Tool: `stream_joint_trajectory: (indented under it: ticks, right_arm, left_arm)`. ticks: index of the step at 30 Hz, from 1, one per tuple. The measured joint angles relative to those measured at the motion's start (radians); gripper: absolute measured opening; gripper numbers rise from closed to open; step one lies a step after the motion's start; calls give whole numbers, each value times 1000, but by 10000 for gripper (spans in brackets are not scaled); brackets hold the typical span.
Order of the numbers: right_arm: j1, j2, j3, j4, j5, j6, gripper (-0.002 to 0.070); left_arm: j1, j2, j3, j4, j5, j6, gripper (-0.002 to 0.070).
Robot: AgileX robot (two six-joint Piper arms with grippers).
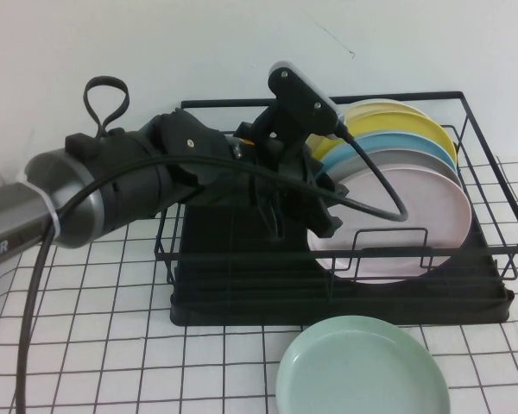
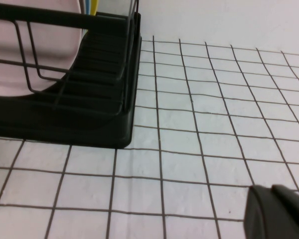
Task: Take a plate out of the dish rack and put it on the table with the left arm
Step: Grasp the plate from the shelf
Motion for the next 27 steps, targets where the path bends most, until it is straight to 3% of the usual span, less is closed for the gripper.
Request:
stream_joint_trajectory:
  ticks: [4,7,27]
  right_arm:
    - [0,0,0,0,0,0,-3]
    - [0,0,0,0,0,0,-3]
    - [0,0,0,0,0,0,-3]
  left_arm:
    - [0,2,0,-34,11,36,272]
    - [0,2,0,-38,35,108,249]
    - [0,88,-7,-98,-47,296,243]
